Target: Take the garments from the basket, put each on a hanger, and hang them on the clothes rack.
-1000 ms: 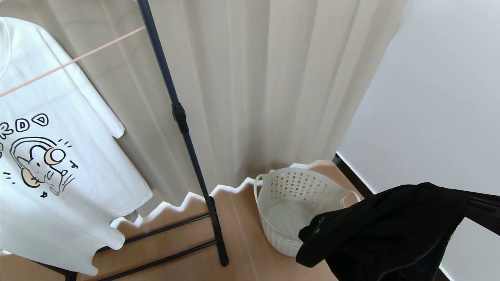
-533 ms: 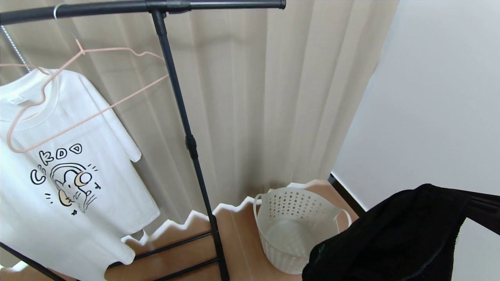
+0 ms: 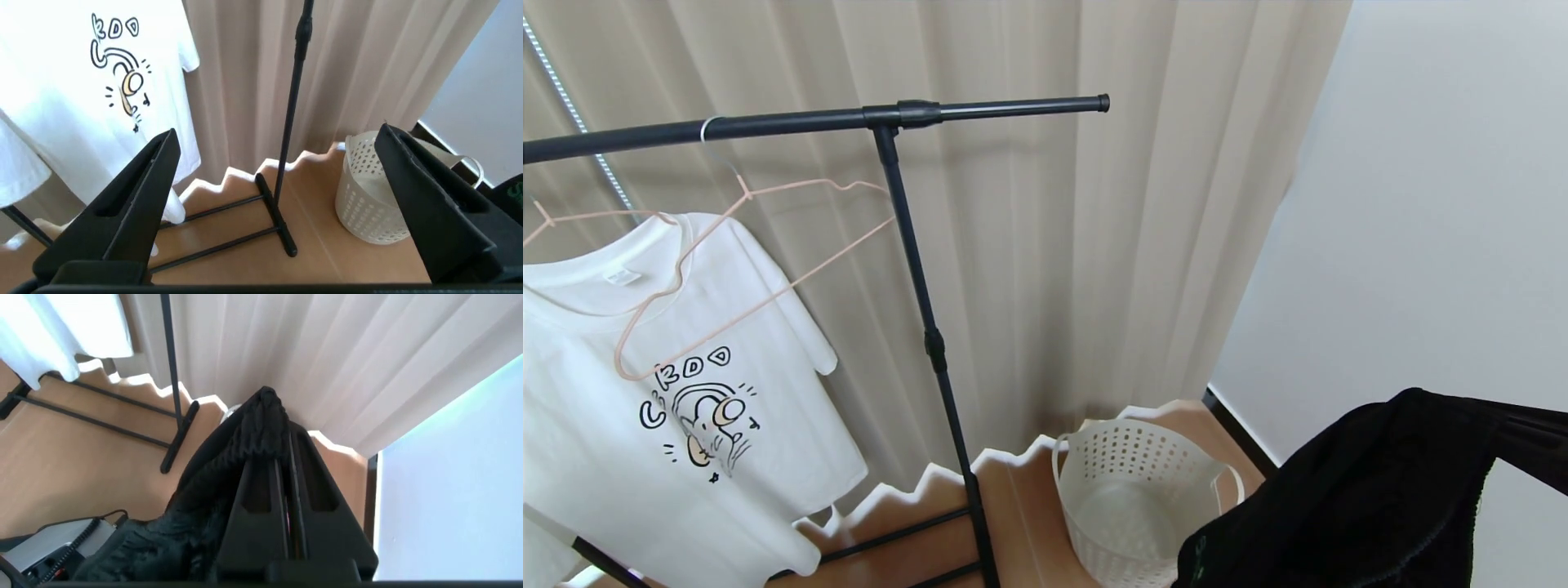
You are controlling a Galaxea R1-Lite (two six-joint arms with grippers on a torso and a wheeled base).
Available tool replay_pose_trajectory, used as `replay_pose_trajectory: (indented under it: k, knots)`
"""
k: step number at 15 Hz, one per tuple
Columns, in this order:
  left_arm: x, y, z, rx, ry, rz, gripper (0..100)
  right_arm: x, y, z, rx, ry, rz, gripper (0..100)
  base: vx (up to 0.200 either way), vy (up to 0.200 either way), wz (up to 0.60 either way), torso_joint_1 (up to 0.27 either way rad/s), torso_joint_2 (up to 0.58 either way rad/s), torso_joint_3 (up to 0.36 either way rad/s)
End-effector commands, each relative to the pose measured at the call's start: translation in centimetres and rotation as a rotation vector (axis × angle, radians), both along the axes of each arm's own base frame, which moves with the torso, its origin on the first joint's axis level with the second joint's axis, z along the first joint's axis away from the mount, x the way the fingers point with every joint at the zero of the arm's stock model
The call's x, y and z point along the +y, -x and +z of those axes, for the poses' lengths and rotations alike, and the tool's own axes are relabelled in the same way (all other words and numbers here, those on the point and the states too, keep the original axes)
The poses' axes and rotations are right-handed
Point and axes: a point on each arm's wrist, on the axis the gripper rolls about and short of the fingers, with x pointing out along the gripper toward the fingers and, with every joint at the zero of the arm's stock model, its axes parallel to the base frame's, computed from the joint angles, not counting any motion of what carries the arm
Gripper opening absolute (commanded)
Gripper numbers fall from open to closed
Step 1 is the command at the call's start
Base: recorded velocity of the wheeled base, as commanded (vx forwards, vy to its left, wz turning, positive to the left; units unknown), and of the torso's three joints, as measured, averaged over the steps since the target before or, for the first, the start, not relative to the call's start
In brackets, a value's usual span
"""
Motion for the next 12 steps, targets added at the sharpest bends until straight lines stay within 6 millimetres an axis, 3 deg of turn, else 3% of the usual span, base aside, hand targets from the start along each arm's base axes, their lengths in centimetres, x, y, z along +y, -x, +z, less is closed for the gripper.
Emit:
replay_pose_trajectory:
  k: [1,5,12]
  knots:
    - [0.00,-0.01,0.00,0.002,0.000,0.000,100,0.01,-0.01,0.06,-0.002,-0.001,0.001,0,0.000,0.000,0.00,0.237,-0.58,-0.339]
    - [0.00,-0.01,0.00,0.002,0.002,0.000,100,-0.01,0.02,-0.03,0.001,0.001,0.001,0,0.000,0.000,0.00,0.235,-0.55,-0.311]
    - [0.00,-0.01,0.00,0.002,0.000,0.002,100,-0.16,0.35,-0.02,-0.009,0.001,0.002,0,0.000,0.000,0.00,0.173,-0.38,-0.215]
